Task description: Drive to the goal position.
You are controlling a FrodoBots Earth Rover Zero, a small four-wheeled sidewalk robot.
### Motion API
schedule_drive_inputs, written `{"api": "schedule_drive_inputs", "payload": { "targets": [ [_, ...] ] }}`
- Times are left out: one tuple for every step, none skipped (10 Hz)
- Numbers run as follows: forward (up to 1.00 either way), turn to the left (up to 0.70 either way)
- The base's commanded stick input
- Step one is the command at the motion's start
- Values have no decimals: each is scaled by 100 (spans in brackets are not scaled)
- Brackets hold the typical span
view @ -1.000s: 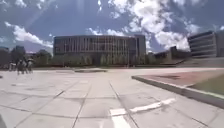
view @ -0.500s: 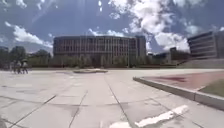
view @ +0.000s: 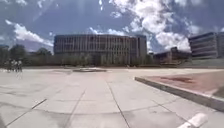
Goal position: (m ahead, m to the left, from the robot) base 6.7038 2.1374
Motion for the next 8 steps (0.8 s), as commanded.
{"api": "schedule_drive_inputs", "payload": {
  "targets": [
    [70, 0],
    [70, 0],
    [70, 0],
    [70, 0],
    [70, 0],
    [70, 0],
    [70, 0],
    [70, 0]
  ]
}}
